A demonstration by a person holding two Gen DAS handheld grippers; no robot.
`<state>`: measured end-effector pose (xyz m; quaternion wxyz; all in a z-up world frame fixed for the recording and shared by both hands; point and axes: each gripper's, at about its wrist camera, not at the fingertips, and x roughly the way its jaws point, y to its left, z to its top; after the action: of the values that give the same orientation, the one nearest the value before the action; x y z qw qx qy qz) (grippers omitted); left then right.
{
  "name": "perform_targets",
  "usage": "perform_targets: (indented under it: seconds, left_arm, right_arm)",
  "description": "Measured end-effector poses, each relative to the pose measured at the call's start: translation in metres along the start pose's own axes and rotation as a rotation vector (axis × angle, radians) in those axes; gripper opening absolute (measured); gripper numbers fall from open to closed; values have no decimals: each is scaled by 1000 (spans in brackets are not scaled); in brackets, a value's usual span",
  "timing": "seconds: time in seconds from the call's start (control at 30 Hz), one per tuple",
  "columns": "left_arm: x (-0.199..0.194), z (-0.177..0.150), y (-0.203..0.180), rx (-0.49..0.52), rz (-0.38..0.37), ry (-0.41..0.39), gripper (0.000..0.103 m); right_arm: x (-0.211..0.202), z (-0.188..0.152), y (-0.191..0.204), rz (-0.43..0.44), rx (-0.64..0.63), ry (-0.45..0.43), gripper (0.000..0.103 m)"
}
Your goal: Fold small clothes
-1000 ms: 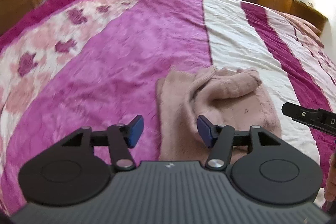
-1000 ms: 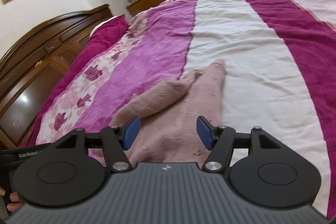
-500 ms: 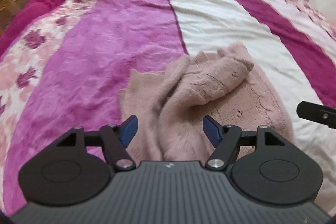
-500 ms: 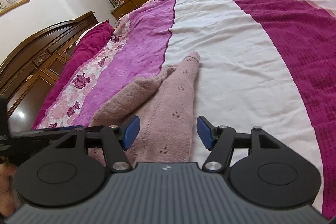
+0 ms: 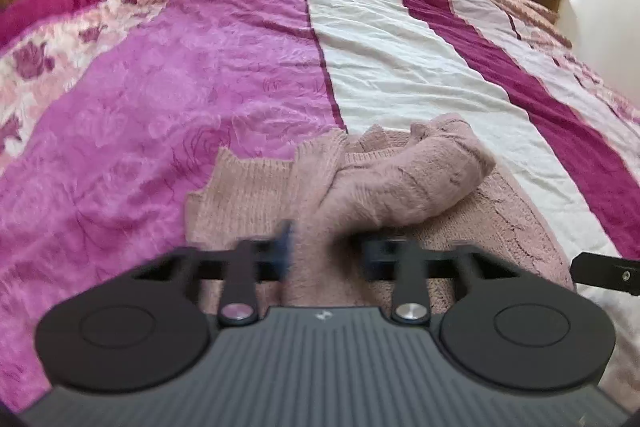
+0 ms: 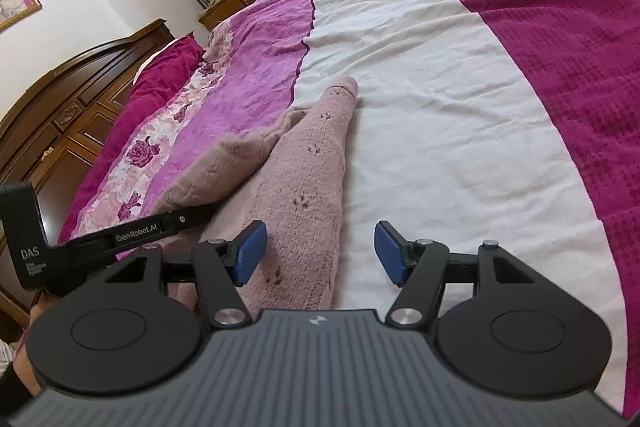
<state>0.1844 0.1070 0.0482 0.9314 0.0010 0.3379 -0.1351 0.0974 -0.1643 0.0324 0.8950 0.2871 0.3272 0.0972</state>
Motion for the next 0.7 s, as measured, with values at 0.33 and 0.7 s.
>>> perform_targets:
  seconds: [0.33,0.7]
  left_arm:
    - [-33,-9,51,-258,-42,-56,20]
    - [-27,1,45,-160,74,-33,49]
  right_arm:
    - [7,1,23,49,-61,4,67]
    - [24,-16,40,39,-117,43,70]
